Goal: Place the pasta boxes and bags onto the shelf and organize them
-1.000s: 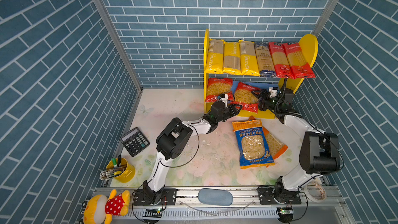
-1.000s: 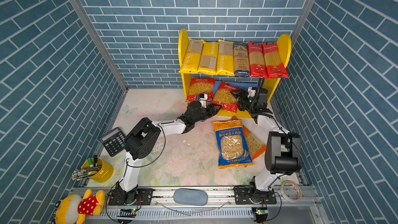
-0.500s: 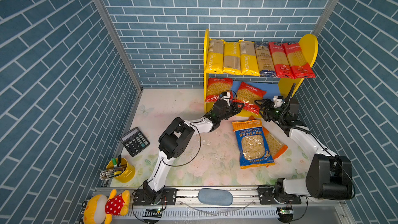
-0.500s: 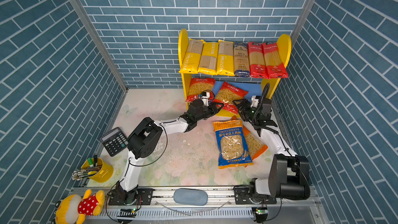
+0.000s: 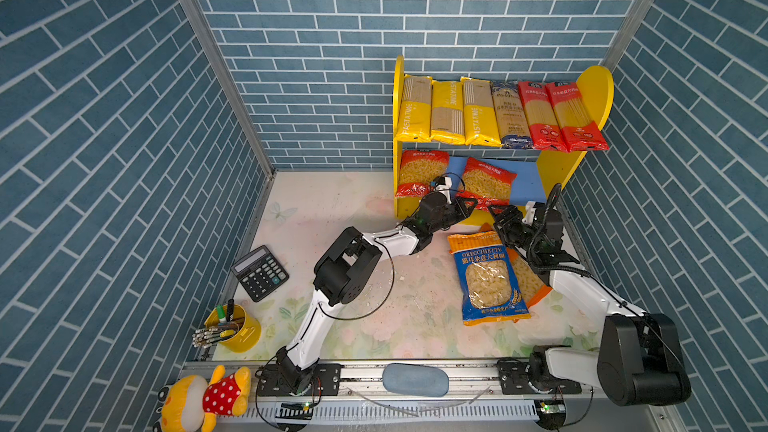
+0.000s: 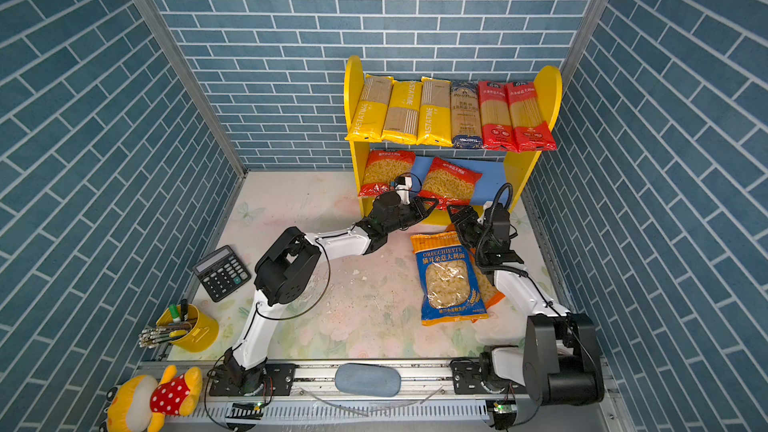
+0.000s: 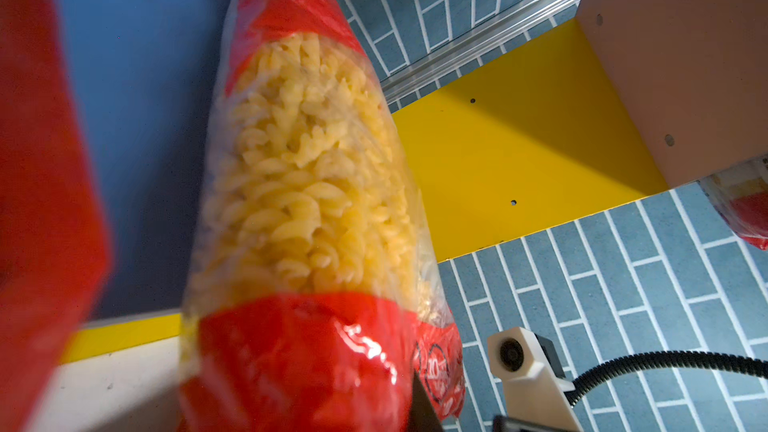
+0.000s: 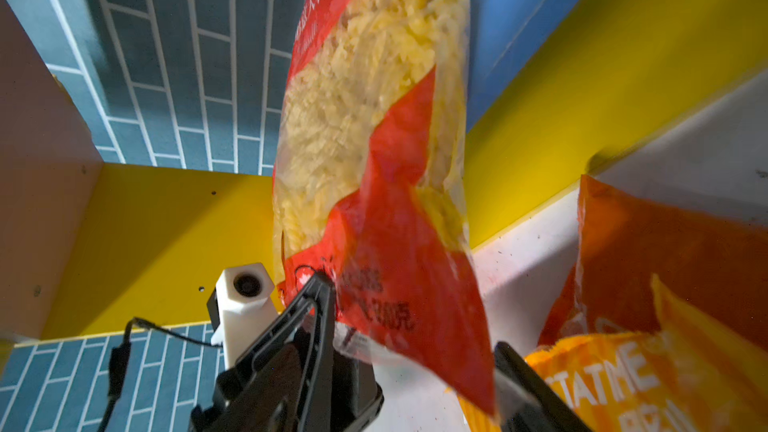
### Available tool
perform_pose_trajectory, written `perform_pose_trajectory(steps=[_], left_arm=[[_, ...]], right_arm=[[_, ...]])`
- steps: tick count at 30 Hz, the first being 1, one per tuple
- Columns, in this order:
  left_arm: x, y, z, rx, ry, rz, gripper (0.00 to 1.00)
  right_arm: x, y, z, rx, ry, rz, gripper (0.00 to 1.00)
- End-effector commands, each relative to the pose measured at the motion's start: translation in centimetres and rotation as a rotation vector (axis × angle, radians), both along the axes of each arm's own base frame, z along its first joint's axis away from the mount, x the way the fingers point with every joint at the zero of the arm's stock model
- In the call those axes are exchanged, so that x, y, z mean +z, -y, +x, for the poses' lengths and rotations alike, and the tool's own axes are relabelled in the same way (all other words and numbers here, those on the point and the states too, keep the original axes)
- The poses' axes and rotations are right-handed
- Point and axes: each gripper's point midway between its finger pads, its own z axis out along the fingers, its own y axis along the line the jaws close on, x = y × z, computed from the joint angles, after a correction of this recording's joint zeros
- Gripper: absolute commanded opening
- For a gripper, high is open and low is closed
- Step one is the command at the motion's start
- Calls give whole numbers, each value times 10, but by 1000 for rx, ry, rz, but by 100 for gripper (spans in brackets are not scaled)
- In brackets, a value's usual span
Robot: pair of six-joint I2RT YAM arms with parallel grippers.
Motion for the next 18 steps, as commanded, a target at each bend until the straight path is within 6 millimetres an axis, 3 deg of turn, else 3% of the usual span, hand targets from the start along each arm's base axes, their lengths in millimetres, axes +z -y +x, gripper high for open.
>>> perform_pose_trajectory(steps=[1,8,18], left_arm=[[20,5,-6,-12,56,-40,18],[24,2,-8,-9,74,-33,0],[34,-5,-11,7,98,-50,0]], right_arm=[[20,11,19,-117,100,65,72],[25,11,47,-150,126,92,55],[35,0,52,-83,144,58,23]])
